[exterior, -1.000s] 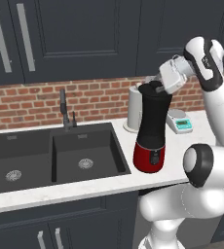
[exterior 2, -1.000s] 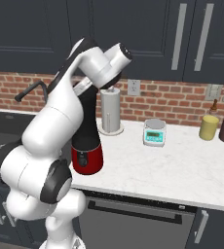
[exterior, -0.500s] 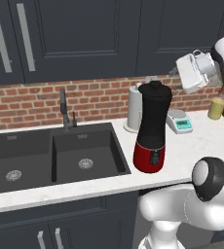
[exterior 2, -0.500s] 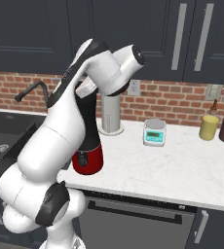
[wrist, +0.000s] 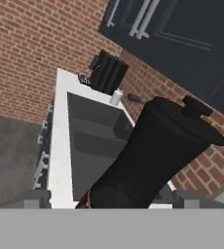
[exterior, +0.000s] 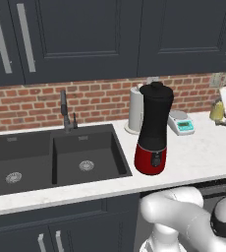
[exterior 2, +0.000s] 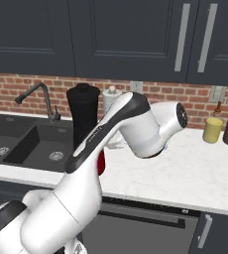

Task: Close the lid blender by securely placing the lid on top.

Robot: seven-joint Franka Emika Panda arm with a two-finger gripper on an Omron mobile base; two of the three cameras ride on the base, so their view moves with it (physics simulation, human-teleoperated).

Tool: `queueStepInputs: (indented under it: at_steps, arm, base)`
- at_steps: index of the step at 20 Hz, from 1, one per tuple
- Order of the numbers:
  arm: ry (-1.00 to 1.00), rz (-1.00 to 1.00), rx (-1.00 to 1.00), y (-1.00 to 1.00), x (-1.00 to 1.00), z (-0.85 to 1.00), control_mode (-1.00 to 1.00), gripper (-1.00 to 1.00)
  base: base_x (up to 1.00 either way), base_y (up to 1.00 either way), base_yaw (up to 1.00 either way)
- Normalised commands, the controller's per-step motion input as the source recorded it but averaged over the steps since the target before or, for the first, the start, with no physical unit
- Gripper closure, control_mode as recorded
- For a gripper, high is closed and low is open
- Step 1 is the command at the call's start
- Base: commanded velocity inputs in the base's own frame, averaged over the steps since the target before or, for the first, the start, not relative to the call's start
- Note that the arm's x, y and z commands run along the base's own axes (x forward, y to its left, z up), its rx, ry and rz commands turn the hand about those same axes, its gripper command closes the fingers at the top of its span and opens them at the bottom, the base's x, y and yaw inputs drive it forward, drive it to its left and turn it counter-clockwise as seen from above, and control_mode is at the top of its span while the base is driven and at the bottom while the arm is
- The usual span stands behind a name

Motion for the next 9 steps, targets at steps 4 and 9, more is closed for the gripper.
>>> queueStepInputs:
  at_steps: [4,9]
  arm:
    - [0.0,0.0,-0.19,-0.99,-1.0,-1.0,-1.0,-1.0]
    - [-0.05,0.01,-0.26,-0.94,-1.0,-1.0,-1.0,-1.0]
  base:
    - [0.0,0.0,0.0]
    - [0.0,0.0,0.0]
